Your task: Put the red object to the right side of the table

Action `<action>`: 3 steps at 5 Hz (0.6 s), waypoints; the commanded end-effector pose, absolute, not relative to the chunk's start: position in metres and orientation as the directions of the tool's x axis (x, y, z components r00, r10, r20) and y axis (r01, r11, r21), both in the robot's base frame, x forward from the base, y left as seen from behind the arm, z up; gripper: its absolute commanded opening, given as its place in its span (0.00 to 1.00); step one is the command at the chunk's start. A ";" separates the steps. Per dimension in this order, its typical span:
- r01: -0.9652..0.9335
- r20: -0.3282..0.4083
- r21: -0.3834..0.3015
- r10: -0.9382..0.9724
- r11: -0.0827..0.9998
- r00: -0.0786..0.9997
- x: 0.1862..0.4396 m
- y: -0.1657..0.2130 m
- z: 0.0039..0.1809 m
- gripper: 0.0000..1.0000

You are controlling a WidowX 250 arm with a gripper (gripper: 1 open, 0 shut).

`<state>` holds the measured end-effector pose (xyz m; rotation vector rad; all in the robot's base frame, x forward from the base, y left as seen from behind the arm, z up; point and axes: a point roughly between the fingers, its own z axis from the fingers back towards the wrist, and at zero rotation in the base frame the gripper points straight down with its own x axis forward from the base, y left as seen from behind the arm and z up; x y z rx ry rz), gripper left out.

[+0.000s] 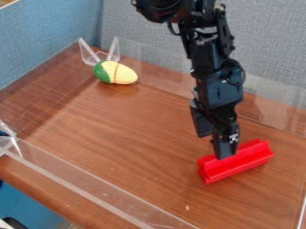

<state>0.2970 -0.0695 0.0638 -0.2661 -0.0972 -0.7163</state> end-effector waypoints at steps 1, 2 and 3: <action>0.674 0.213 -0.179 -0.641 0.716 0.737 0.310 -0.064 0.079 1.00; 0.632 0.213 -0.180 -0.597 0.754 0.773 0.304 -0.065 0.070 1.00; 0.589 0.219 -0.177 -0.552 0.789 0.805 0.298 -0.067 0.063 1.00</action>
